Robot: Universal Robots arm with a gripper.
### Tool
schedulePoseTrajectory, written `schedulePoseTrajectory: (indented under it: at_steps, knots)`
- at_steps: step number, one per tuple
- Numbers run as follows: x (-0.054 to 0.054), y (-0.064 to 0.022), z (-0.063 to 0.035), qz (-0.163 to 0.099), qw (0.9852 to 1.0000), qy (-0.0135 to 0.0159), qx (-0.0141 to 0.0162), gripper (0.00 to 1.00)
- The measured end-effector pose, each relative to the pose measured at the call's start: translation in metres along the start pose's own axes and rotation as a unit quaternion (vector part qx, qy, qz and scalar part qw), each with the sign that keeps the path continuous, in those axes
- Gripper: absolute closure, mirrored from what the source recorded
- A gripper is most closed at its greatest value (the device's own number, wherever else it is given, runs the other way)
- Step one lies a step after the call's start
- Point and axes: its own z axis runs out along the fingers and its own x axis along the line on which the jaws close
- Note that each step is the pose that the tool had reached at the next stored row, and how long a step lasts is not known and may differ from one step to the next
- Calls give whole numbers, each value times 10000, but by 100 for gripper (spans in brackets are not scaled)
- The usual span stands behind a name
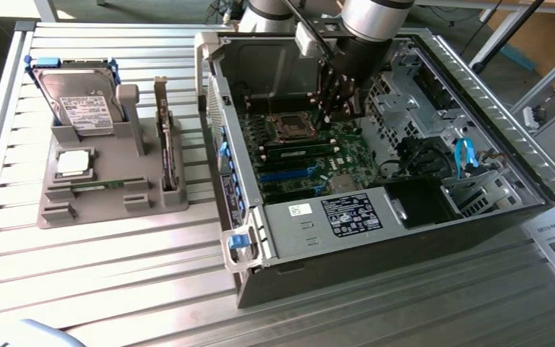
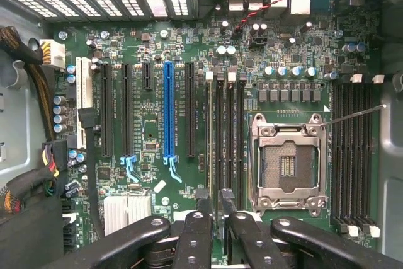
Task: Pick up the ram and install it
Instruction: 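Insert the ram into the slot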
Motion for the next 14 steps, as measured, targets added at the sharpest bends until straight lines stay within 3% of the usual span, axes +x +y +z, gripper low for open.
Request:
schedulePoseTrajectory:
  at_steps: [14]
  knots:
    - [27, -5, 147, 0, 10000, 0, 0, 81]
